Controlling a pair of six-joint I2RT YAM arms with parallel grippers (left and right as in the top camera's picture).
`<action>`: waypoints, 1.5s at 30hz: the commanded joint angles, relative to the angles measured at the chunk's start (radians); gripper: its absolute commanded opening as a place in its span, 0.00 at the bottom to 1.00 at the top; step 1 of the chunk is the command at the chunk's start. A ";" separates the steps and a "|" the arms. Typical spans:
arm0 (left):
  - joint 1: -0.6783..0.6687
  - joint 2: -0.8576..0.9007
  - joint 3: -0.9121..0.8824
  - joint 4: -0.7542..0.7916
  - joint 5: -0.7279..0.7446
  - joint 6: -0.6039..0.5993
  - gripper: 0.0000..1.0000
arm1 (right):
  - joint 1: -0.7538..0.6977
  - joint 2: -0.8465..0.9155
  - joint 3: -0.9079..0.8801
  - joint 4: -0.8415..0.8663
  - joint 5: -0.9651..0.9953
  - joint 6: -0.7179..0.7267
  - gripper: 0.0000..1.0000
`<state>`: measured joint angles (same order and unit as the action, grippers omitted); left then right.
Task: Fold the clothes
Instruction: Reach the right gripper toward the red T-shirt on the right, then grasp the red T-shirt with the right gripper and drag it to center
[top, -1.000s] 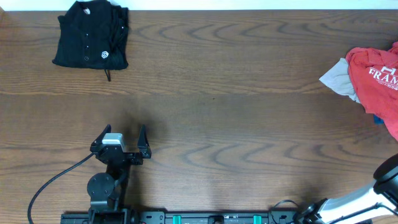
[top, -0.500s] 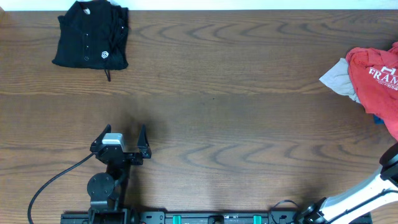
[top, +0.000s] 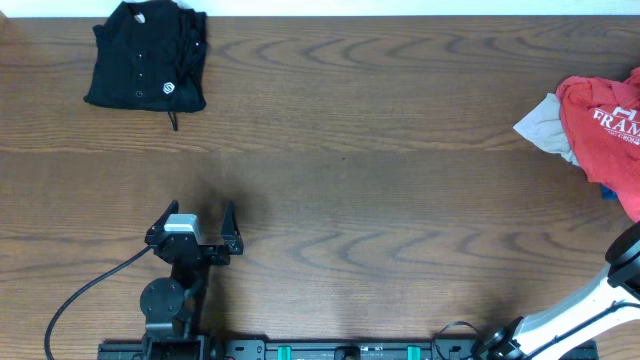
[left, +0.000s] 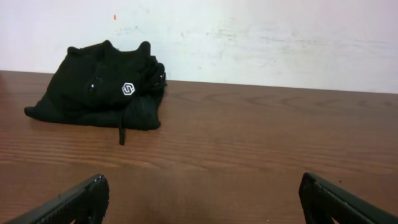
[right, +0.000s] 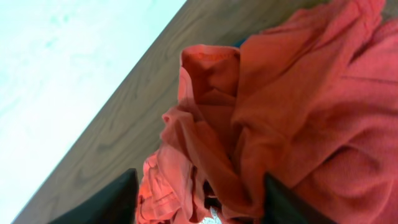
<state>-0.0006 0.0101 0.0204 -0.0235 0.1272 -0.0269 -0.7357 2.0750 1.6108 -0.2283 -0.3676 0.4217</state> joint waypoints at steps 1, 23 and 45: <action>0.005 -0.006 -0.016 -0.035 0.014 -0.005 0.98 | -0.007 0.022 0.017 -0.015 0.005 -0.008 0.43; 0.005 -0.006 -0.016 -0.035 0.014 -0.005 0.98 | 0.011 -0.227 0.018 -0.168 0.022 -0.043 0.01; 0.005 -0.006 -0.016 -0.035 0.014 -0.005 0.98 | 0.574 -0.500 0.017 -0.521 0.254 0.033 0.00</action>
<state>-0.0006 0.0105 0.0204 -0.0235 0.1272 -0.0269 -0.2508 1.6089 1.6112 -0.7399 -0.1955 0.4145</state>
